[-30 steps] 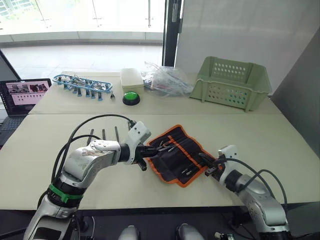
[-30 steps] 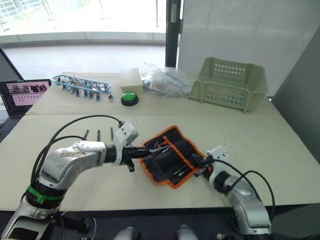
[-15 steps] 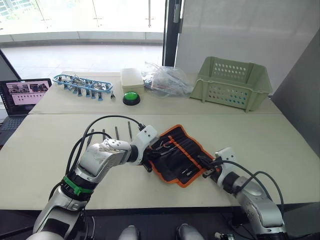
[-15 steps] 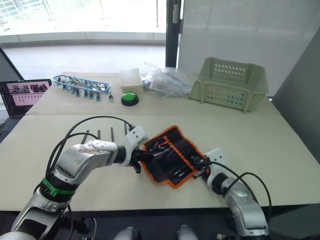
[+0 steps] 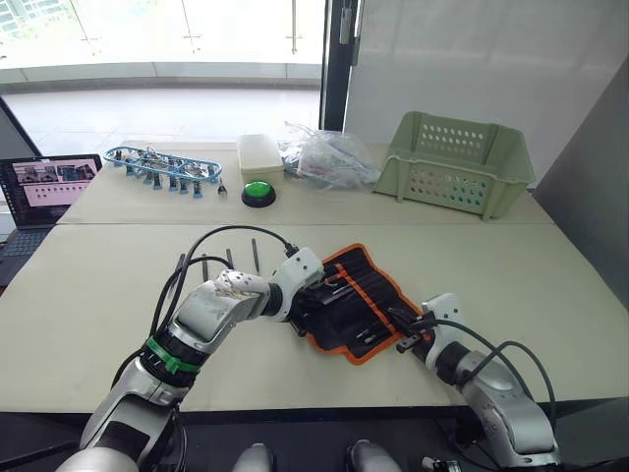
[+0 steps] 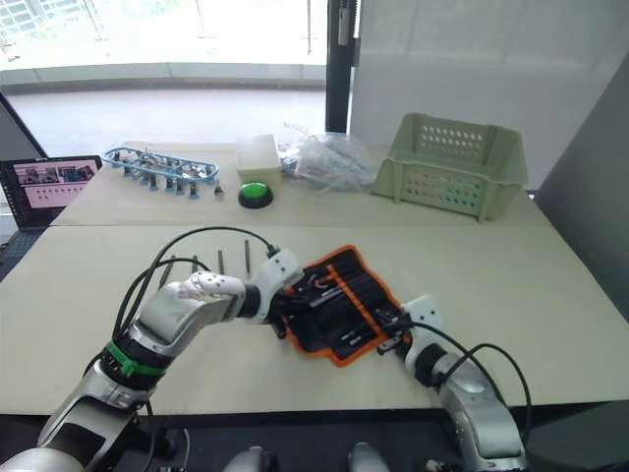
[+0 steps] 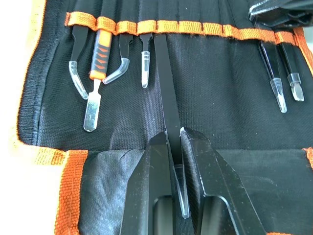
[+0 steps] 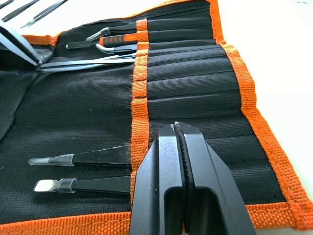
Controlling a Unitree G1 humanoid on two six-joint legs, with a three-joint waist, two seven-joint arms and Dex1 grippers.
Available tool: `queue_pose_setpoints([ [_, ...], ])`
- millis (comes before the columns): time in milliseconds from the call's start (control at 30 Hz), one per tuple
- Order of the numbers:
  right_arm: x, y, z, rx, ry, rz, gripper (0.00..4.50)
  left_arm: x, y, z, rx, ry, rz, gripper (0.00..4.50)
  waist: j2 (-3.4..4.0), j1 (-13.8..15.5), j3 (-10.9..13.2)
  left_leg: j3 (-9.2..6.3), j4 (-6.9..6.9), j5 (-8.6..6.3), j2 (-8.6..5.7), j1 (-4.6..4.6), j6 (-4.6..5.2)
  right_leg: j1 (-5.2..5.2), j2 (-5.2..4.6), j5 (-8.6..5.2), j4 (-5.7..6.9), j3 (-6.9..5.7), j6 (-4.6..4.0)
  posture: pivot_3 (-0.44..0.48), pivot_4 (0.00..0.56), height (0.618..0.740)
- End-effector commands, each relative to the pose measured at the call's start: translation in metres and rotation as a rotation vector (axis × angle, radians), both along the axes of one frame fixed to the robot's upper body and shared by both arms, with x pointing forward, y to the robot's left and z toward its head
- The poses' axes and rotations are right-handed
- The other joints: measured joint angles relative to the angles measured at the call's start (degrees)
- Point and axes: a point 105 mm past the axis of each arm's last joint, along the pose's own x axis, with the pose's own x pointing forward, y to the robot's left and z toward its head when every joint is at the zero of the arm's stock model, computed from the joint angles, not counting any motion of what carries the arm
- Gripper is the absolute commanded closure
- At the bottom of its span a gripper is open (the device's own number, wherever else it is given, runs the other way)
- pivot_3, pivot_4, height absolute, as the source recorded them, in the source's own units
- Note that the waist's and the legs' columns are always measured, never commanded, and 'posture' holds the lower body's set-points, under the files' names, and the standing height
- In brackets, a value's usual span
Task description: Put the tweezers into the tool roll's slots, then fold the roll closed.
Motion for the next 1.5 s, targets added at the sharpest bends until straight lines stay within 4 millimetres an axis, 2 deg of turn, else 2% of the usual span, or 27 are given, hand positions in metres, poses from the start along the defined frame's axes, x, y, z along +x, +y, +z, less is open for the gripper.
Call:
queue_pose_setpoints([
  [33,-0.005,0.003,-0.004,-0.003,0.020,0.009,4.48,0.003,-0.008,0.013,0.007,-0.078,-0.056,4.50,0.00,0.0,0.0,0.00,0.00,0.00,0.00,-0.01,0.00,0.00,0.00,0.00,0.00,0.00,0.00,0.000,0.150,0.724],
  [233,-0.006,0.004,-0.005,-0.008,0.028,0.006,4.48,0.002,-0.002,0.012,0.058,-0.106,-0.109,4.50,0.00,-0.1,0.0,0.00,0.00,0.00,0.00,0.00,0.00,-0.01,0.01,0.00,0.00,0.01,0.00,0.000,0.150,0.724],
  [433,-0.007,0.004,-0.005,-0.009,0.032,0.002,4.48,0.001,-0.005,0.013,0.058,-0.113,-0.127,4.50,0.00,0.0,0.0,0.00,0.00,0.00,0.00,-0.01,0.00,-0.01,0.01,0.00,0.00,0.01,0.00,0.000,0.150,0.724],
  [833,-0.008,0.006,-0.005,-0.014,0.035,0.007,4.48,0.015,-0.015,0.018,0.067,-0.142,-0.159,4.50,0.00,0.0,0.0,0.00,0.01,0.00,0.00,-0.01,0.00,-0.01,0.01,0.00,0.00,0.01,0.01,0.000,0.150,0.724],
  [1033,-0.009,0.011,-0.003,-0.018,0.033,0.018,4.48,0.020,-0.030,0.019,0.059,-0.166,-0.220,4.50,0.00,0.0,0.0,0.00,0.02,0.00,-0.01,-0.02,0.00,-0.01,0.02,0.00,0.01,0.02,0.01,0.000,0.150,0.724],
  [1200,-0.012,0.018,-0.008,-0.038,0.052,0.041,4.48,0.026,-0.046,0.012,0.055,-0.172,-0.260,4.50,0.00,0.0,0.0,0.00,0.02,0.00,-0.01,-0.03,0.00,-0.01,0.03,0.00,0.01,0.02,0.02,0.000,0.150,0.724],
  [1300,-0.018,0.024,-0.016,-0.073,0.094,0.069,4.48,0.032,-0.059,0.011,0.036,-0.192,-0.271,4.50,0.00,-0.1,0.0,0.00,0.03,0.00,-0.01,-0.03,0.01,0.00,0.02,0.00,0.00,0.04,0.02,0.000,0.150,0.724],
  [1500,-0.026,0.025,-0.033,-0.147,0.190,0.085,4.48,0.043,-0.070,0.006,0.023,-0.207,-0.265,4.50,-0.03,-0.2,0.0,0.00,0.03,0.00,-0.01,-0.01,0.01,0.02,0.04,-0.01,0.01,0.04,0.03,0.000,0.150,0.724],
])
